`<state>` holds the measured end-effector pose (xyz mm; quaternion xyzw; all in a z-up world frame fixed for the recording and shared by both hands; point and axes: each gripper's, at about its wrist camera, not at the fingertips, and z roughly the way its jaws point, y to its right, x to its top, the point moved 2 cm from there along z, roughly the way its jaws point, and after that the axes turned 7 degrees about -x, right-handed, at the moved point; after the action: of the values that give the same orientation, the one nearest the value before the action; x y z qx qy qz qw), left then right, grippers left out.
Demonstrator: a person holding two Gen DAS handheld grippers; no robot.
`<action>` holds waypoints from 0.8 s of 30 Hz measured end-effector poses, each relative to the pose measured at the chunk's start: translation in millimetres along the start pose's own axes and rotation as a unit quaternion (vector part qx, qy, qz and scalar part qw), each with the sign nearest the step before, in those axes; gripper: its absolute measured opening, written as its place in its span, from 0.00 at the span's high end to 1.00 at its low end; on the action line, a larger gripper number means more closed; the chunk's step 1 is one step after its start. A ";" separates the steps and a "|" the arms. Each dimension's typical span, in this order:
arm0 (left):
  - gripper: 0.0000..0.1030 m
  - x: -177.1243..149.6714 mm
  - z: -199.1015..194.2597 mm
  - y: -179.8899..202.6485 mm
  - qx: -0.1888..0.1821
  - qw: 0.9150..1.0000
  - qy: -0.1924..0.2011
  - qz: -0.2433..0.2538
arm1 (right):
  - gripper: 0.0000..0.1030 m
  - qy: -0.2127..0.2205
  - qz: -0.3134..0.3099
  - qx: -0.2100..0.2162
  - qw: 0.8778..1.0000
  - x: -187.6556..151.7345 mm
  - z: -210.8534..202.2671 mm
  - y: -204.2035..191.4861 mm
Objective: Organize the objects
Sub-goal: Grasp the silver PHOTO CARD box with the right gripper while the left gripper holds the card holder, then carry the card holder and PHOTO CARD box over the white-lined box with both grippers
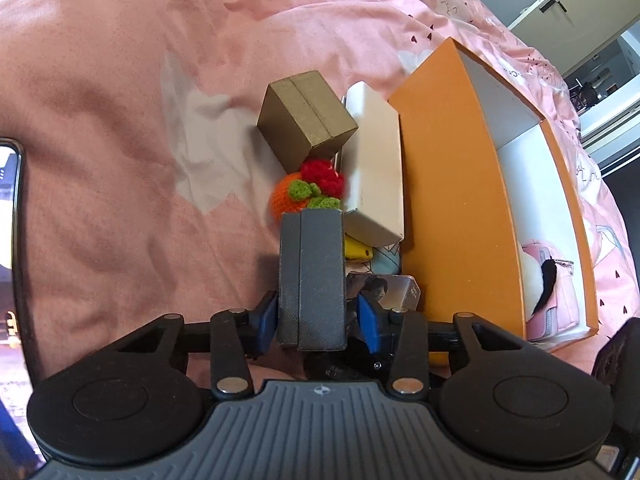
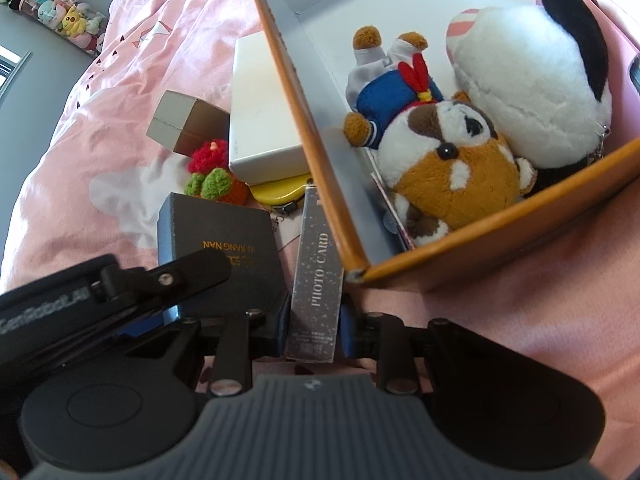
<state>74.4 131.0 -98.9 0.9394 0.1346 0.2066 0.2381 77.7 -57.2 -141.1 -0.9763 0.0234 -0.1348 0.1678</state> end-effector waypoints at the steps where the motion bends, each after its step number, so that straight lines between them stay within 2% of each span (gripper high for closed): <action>1: 0.56 -1.4 0.6 1.0 0.004 1.000 0.002 0.002 | 0.74 0.000 0.000 0.000 1.000 -0.1 0.2 -0.1; 3: 0.63 -2.2 3.5 1.2 0.016 1.000 0.004 0.006 | 0.74 0.000 0.000 0.000 1.000 0.0 0.0 0.7; 9: 0.64 -5.9 -3.8 2.0 0.023 0.999 0.022 0.013 | 0.75 0.003 -0.011 0.002 1.000 0.1 -1.9 -2.4; 17: 0.64 -8.3 -26.1 20.6 0.070 0.995 0.052 0.054 | 0.77 0.033 -0.041 0.011 0.999 -5.8 -22.8 -5.1; 24: 0.64 -7.5 -51.2 32.3 0.074 0.992 0.080 0.065 | 0.77 0.063 -0.066 0.053 0.994 -2.7 -42.4 -12.1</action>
<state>49.6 120.9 -44.1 0.9417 0.1070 0.2852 0.1428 63.6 -59.1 -99.4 -0.9550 -0.0376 -0.2073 0.2085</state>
